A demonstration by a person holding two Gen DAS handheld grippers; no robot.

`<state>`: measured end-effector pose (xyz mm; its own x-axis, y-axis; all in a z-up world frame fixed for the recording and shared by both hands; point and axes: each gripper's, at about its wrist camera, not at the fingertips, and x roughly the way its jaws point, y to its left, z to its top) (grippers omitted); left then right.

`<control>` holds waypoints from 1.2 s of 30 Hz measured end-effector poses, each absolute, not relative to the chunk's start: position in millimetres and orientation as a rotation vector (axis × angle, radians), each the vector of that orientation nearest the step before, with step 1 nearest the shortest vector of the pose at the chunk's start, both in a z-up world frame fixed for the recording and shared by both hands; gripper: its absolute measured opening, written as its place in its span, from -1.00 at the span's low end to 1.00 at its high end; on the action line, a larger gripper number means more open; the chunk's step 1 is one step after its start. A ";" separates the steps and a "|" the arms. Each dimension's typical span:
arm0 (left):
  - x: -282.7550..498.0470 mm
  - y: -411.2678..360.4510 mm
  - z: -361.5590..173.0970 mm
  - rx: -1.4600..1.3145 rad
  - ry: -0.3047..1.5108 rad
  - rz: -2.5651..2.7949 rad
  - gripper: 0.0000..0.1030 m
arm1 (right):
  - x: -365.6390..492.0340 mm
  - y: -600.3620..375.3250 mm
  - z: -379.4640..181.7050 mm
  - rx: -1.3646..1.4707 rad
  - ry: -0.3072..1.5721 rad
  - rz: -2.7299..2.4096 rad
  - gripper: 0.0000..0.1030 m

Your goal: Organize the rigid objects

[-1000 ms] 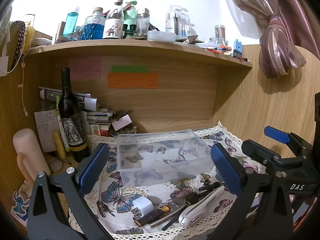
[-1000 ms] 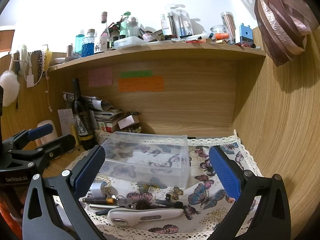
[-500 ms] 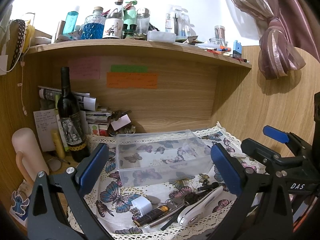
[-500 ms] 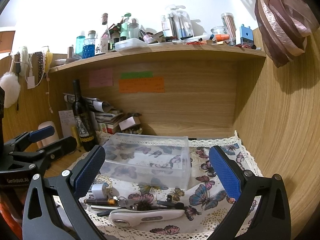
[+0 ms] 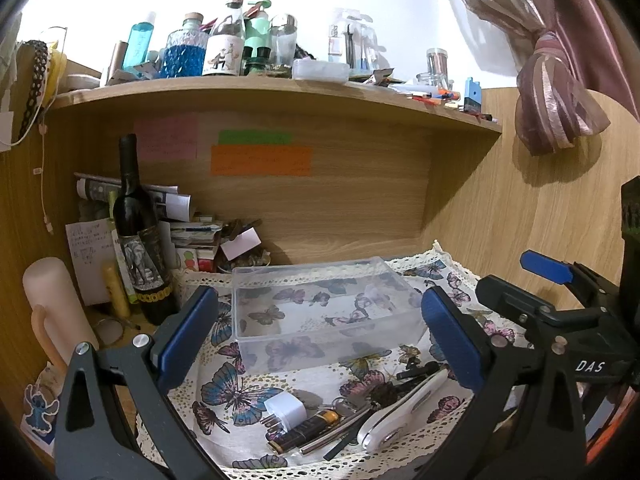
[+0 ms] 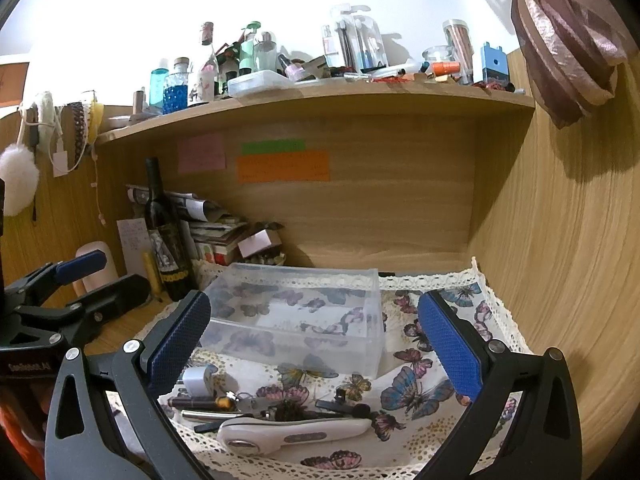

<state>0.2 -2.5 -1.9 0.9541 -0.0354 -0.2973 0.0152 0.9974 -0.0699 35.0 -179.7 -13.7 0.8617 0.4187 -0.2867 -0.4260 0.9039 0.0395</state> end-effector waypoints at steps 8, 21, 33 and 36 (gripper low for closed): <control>16.0 22.9 -15.8 -0.110 0.383 0.024 0.56 | 58.2 -190.1 -36.5 0.006 0.410 0.448 0.81; 40.8 38.2 -97.8 -0.097 0.673 0.043 0.29 | 72.3 -166.9 -108.2 -0.002 0.665 0.536 0.85; 36.1 39.2 -109.9 -0.115 0.719 0.018 0.29 | 72.2 -123.7 -137.2 -0.153 0.706 0.540 0.92; 43.2 32.4 -111.5 -0.104 0.725 -0.003 0.29 | 71.3 -133.5 -137.0 -0.137 0.712 0.524 0.91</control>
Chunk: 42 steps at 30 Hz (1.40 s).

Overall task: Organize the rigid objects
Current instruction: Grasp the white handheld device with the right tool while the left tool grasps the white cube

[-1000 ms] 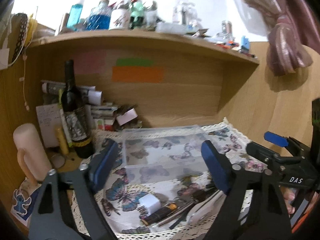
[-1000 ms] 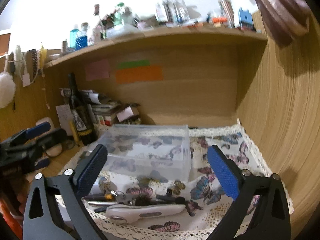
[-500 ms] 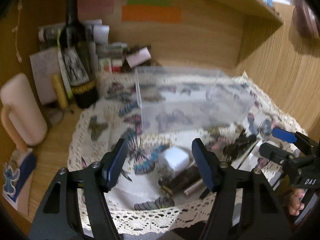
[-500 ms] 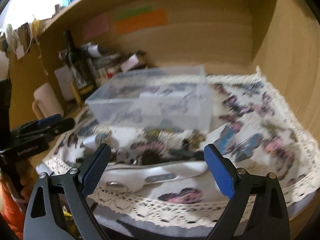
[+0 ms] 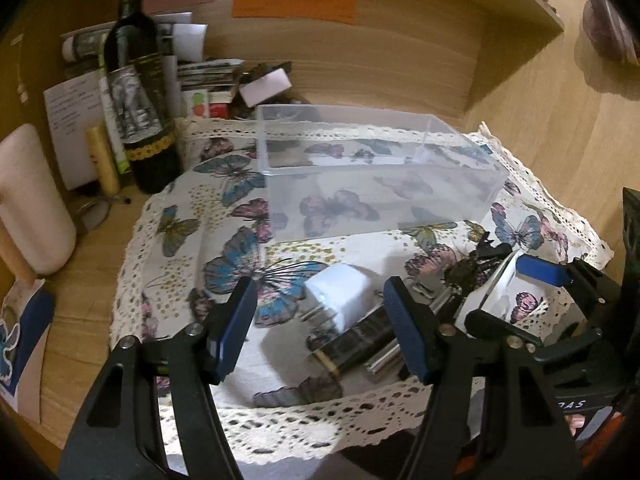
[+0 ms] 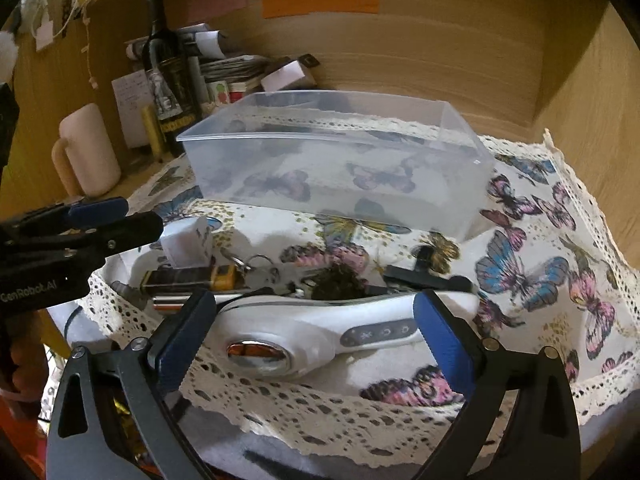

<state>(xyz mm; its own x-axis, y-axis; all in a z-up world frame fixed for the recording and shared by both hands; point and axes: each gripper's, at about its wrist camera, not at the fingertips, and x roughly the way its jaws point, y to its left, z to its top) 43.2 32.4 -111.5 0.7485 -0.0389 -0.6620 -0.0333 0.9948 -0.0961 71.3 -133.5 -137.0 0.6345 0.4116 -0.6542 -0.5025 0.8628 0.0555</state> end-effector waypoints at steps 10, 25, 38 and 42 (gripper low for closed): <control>72.2 20.3 -129.9 -0.116 0.793 -0.030 -0.01 | 73.9 -192.9 -137.6 -0.038 0.753 0.407 0.89; 60.8 24.1 -129.9 -0.127 0.758 -0.017 -0.34 | 83.5 -218.4 -124.2 0.058 0.718 0.328 0.77; 62.1 20.8 -129.8 -0.075 0.754 0.016 -0.43 | 95.9 -197.7 -158.2 0.039 0.776 0.308 0.04; 68.3 16.8 -135.1 -0.056 0.758 0.038 -0.27 | 89.5 -203.7 -155.0 0.045 0.748 0.281 0.03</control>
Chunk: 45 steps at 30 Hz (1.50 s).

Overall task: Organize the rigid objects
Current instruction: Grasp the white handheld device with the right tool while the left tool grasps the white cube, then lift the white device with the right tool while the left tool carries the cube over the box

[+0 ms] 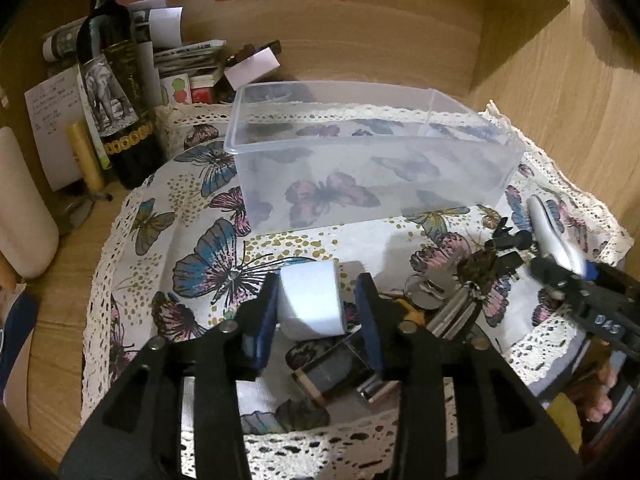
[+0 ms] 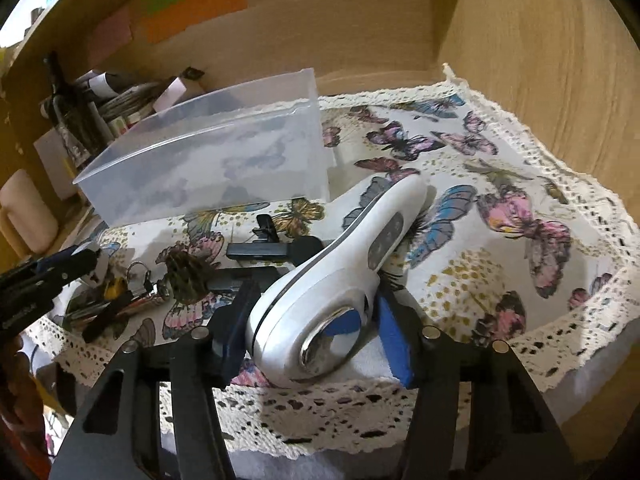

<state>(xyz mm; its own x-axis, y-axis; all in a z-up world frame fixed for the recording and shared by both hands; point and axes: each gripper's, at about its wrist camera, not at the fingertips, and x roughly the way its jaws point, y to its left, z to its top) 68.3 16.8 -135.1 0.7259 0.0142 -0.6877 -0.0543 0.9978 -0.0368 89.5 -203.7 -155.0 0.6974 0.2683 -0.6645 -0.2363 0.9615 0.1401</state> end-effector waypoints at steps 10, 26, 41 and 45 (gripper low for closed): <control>62.6 17.5 -116.6 -0.071 0.700 -0.006 -0.42 | 72.6 -222.3 -117.0 0.021 0.606 0.241 -0.08; 57.0 17.5 -53.8 -0.046 0.547 -0.043 -0.42 | 82.4 -226.3 -58.9 0.007 0.436 0.221 -0.24; 103.5 37.3 -15.1 -0.056 0.496 -0.018 -0.42 | 110.7 -189.2 1.5 -0.015 0.291 0.383 -0.24; 135.1 41.2 -30.9 -0.068 0.568 -0.027 -0.42 | 135.2 -171.4 -10.0 -0.021 0.361 0.452 -0.24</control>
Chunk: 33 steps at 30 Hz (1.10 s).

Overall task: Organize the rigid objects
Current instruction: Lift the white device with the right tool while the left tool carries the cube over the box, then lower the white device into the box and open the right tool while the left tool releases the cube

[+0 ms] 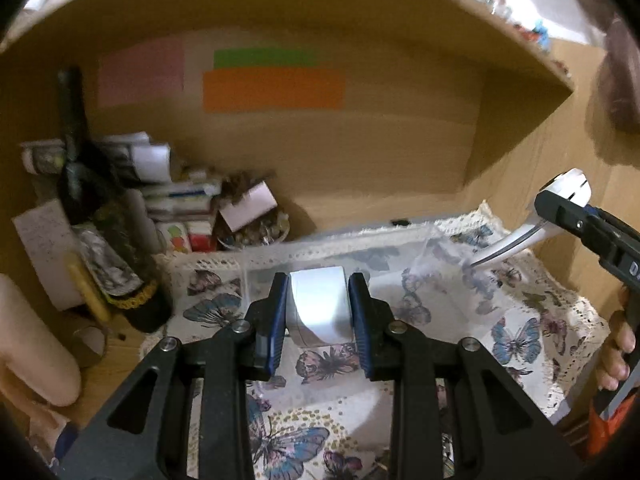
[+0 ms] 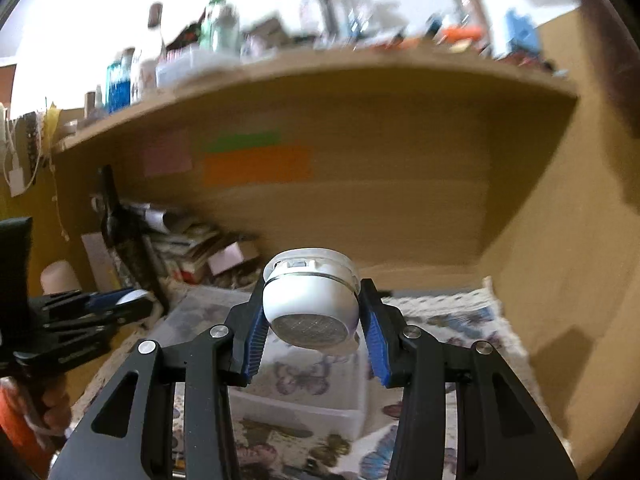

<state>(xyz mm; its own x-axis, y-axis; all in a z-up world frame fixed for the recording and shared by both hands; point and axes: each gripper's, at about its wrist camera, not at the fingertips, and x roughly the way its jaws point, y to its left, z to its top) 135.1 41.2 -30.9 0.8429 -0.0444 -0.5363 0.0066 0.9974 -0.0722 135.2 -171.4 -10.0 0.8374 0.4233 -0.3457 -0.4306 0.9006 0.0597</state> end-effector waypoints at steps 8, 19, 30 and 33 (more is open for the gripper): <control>175.3 32.3 -67.1 -0.025 0.679 -0.030 -0.42 | 177.0 -148.8 -43.1 -0.075 0.523 0.514 -0.23; 196.1 26.7 -91.2 -0.003 0.763 -0.033 -0.42 | 193.1 -119.8 -77.7 -0.227 0.566 0.455 -0.22; 168.3 23.7 -64.7 0.010 0.694 -0.044 0.23 | 201.7 -111.1 -90.3 -0.192 0.685 0.509 -0.19; 154.0 25.3 -52.1 0.015 0.655 -0.031 0.46 | 188.2 -116.6 -77.7 -0.181 0.643 0.513 0.03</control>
<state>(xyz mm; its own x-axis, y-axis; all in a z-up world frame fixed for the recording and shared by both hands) 154.0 25.3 -52.1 0.7925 -0.0241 -0.6094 0.0337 0.9994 0.0043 188.2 -116.6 -77.7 0.6812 0.3992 -0.6137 -0.5090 0.8608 -0.0051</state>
